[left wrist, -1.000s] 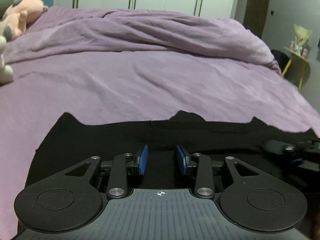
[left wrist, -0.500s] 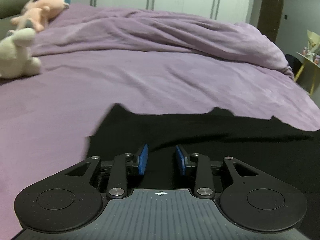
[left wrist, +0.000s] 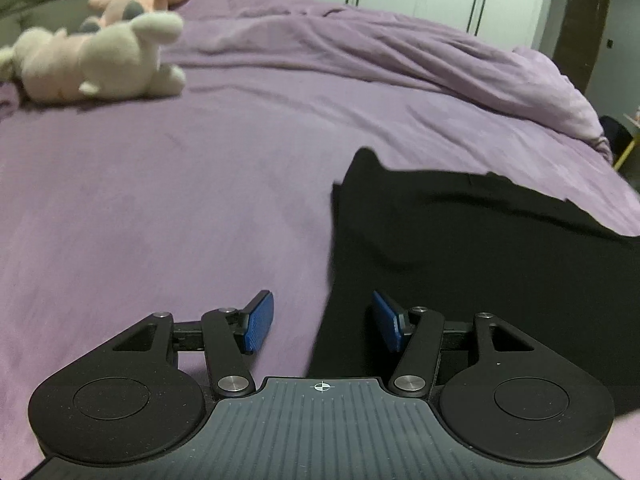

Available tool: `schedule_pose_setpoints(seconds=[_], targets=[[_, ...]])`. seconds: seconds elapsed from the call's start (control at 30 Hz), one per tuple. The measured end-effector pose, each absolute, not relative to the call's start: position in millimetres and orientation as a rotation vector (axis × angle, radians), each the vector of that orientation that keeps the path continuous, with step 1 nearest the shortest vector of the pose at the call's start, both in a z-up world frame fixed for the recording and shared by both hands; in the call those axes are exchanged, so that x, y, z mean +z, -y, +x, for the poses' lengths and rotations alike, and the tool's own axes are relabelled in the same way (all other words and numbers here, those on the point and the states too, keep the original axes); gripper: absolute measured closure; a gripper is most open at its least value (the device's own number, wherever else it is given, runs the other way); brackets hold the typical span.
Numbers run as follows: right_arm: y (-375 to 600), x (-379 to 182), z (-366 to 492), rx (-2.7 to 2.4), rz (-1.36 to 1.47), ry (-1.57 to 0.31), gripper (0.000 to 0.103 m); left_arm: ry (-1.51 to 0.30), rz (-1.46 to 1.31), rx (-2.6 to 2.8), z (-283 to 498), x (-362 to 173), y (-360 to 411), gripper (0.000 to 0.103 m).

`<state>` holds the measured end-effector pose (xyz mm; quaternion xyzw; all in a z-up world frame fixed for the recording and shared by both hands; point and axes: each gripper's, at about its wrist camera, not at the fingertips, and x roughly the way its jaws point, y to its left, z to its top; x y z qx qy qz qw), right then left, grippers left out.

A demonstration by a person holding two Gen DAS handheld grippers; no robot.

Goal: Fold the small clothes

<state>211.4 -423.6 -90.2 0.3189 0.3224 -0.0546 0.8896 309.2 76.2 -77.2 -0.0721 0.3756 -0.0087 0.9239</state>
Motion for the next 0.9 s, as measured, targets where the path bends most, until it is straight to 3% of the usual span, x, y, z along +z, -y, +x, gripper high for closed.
schedule_pose_setpoints(seconds=[0.07,0.1,0.3,0.5,0.6,0.67,0.73,0.8,0.9], targets=[[404.5,-71.6,212.0,-0.272,0.431,-0.727,0.06,-0.792,-0.182,-0.027,291.3,-74.9,-86.3,0.043],[395.9,-65.1,212.9,-0.282,0.391,-0.716,0.052,-0.798,-0.211,-0.028,279.7,-73.3,-91.6,0.043],[339.2,-35.6,224.8,-0.066,0.358,-0.646,0.052,-0.871,-0.424,-0.17,232.3,-76.0,-104.3,0.045],[250.3,-43.1,259.1,0.103,0.309,-0.703,0.054,-0.886,-0.563,-0.171,259.0,-84.2,-105.7,0.047],[221.2,-42.6,262.0,0.106,0.298,-0.715,0.067,-0.906,-0.74,-0.162,281.0,-93.9,-109.2,0.05],[202.8,-45.9,274.4,0.11,0.291,-0.725,0.076,-0.897,-0.826,-0.174,293.5,-99.9,-109.6,0.054],[187.5,-56.5,285.6,0.111,0.267,-0.738,0.086,-0.914,-0.884,-0.144,305.8,-107.6,-109.6,0.069],[178.9,-65.5,292.4,0.094,0.227,-0.741,0.09,-0.924,-0.951,-0.137,313.5,-116.0,-111.6,0.081],[168.7,-80.0,295.6,0.061,0.154,-0.746,0.09,-0.918,-1.038,-0.142,318.2,-125.6,-117.4,0.089]])
